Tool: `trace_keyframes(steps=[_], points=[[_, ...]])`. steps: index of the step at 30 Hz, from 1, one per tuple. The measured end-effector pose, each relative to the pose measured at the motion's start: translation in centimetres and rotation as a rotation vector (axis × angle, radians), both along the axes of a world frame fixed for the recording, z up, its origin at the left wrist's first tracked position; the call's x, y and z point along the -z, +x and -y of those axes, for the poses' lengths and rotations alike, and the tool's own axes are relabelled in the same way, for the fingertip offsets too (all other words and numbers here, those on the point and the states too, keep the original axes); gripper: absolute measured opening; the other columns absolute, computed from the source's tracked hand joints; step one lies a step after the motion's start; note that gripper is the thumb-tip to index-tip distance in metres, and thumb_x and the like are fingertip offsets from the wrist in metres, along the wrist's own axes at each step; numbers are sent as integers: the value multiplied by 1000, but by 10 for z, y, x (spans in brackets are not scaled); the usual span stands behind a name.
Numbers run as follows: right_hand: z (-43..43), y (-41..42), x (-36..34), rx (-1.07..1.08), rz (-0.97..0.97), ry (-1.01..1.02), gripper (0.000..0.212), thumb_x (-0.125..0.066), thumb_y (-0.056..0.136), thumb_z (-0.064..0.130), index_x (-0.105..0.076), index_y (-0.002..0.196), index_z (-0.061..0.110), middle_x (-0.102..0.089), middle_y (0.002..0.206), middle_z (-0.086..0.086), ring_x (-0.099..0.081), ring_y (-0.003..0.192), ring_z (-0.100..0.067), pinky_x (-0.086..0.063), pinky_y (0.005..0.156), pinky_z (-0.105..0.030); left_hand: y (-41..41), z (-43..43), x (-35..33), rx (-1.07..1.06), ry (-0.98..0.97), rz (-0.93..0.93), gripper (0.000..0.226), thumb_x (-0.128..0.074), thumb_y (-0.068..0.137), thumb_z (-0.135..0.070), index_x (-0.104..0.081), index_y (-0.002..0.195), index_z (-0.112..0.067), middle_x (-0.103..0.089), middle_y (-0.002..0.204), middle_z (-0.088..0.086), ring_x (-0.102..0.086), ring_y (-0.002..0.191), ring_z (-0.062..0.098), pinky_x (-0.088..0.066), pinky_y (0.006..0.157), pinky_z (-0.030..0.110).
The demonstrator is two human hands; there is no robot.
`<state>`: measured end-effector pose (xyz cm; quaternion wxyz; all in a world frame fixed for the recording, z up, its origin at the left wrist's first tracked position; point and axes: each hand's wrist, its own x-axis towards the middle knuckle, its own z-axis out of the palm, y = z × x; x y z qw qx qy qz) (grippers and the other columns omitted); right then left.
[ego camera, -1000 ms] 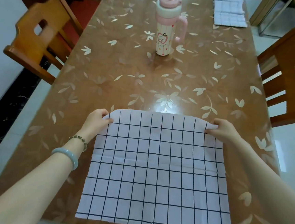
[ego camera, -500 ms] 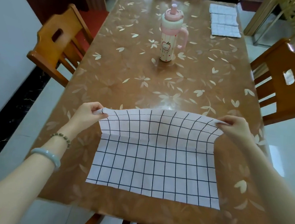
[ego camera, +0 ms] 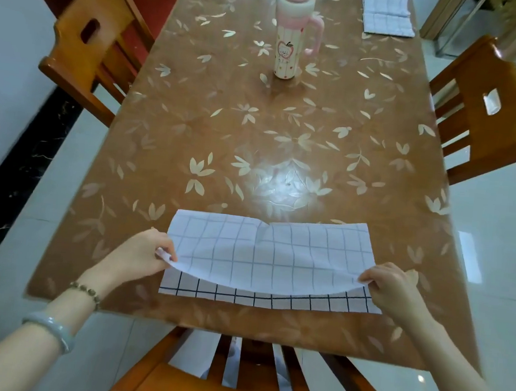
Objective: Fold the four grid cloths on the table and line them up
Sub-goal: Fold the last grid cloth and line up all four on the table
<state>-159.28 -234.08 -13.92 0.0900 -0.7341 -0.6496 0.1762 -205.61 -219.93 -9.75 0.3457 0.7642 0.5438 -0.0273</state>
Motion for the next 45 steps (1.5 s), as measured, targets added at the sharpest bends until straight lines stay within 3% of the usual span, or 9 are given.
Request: trace_keyframes(steps=[7, 11, 15, 19, 23, 31, 36, 41, 45], points=[[12, -3, 22, -114, 91, -89, 42, -67, 49, -23, -72, 64, 15, -68, 63, 5, -57, 61, -19, -44, 50, -24, -1, 23, 31, 135, -67, -112, 19, -66, 78, -9, -67, 70, -25, -60, 78, -14, -51, 84, 7, -49, 72, 28], [10, -3, 15, -138, 43, -180, 36, -61, 62, -17, -73, 77, 14, -67, 80, 4, -58, 78, -22, -43, 64, -24, -4, 32, 36, 183, -143, -64, 20, -81, 65, -40, -65, 75, -32, -57, 89, -22, -46, 97, 1, -45, 78, 22], [-2, -2, -3, -189, 31, -392, 36, -57, 78, 6, -65, 109, 23, -61, 102, 7, -50, 101, -19, -43, 84, -29, 0, 28, 29, 5, -194, 23, 32, -63, 75, -62, -70, 82, -30, -62, 92, -15, -50, 92, 1, -39, 76, 23], [-33, 1, -29, -113, -89, -517, 50, -40, 78, -3, -63, 114, 22, -57, 111, 5, -48, 109, -15, -41, 94, -30, 6, -1, 25, -201, 60, 109, 22, -54, 93, -39, -69, 89, -23, -63, 89, -8, -54, 88, 10, -40, 73, 25], [-78, 6, -22, 54, -102, -232, 35, -44, 83, -2, -66, 106, 15, -55, 96, -1, -52, 98, -20, -39, 78, -27, 9, -37, 42, -161, 194, -6, 21, -59, 93, -20, -65, 112, -16, -61, 113, -3, -49, 111, 18, -41, 100, 39], [-132, -4, 16, 106, -63, -148, 16, -63, 82, 6, -64, 97, 11, -48, 96, -10, -43, 100, -31, -44, 86, -41, 26, -52, 54, -39, 80, -106, 18, -69, 85, -26, -60, 101, -24, -59, 93, -8, -51, 94, 14, -45, 82, 31], [-137, 1, 21, 62, 13, -191, 9, -64, 84, 13, -65, 92, 11, -45, 92, -4, -40, 95, -25, -38, 81, -30, 30, -50, 58, -48, 39, -130, 18, -72, 82, -21, -56, 77, -27, -58, 76, -8, -50, 76, 6, -42, 63, 27], [-141, 3, 20, 23, 104, -272, 11, -57, 88, 20, -63, 93, 12, -45, 93, -2, -41, 95, -26, -33, 75, -30, 29, -48, 53, -73, 35, -54, 23, -70, 85, -17, -54, 70, -24, -58, 78, -5, -53, 78, 11, -45, 68, 29], [-141, 6, 12, 61, -48, -332, 10, -52, 89, 16, -49, 79, 16, -48, 87, -1, -42, 86, -23, -35, 69, -31, 21, -52, 43, -174, -85, 33, 14, -65, 89, -22, -59, 77, -20, -68, 79, -5, -62, 78, 11, -45, 67, 26]])
